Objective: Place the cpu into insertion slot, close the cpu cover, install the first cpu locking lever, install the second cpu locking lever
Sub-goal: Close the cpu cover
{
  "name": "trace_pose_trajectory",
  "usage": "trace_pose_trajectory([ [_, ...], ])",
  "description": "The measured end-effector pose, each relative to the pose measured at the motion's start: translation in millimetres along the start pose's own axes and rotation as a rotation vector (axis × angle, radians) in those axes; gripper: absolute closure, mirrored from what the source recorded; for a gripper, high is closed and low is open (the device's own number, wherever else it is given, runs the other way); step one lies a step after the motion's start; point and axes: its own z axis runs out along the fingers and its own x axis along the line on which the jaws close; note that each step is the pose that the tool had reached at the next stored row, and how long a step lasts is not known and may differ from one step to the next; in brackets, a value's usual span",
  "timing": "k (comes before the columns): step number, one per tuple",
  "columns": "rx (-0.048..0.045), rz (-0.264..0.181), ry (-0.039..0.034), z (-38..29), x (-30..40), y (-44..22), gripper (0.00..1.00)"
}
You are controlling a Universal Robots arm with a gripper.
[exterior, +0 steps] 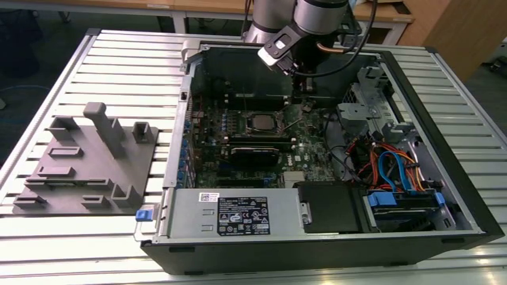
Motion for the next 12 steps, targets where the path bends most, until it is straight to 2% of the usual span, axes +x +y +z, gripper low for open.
trace_pose_trajectory([
  [4, -0.0001, 0.0, 0.0, 0.1, 0.0, 2.3, 0.9],
  [6, -0.0001, 0.0, 0.0, 0.2, -0.1, -3.2, 0.9],
  [12, 0.0, 0.0, 0.0001, 0.2, -0.2, -6.4, 0.9],
])
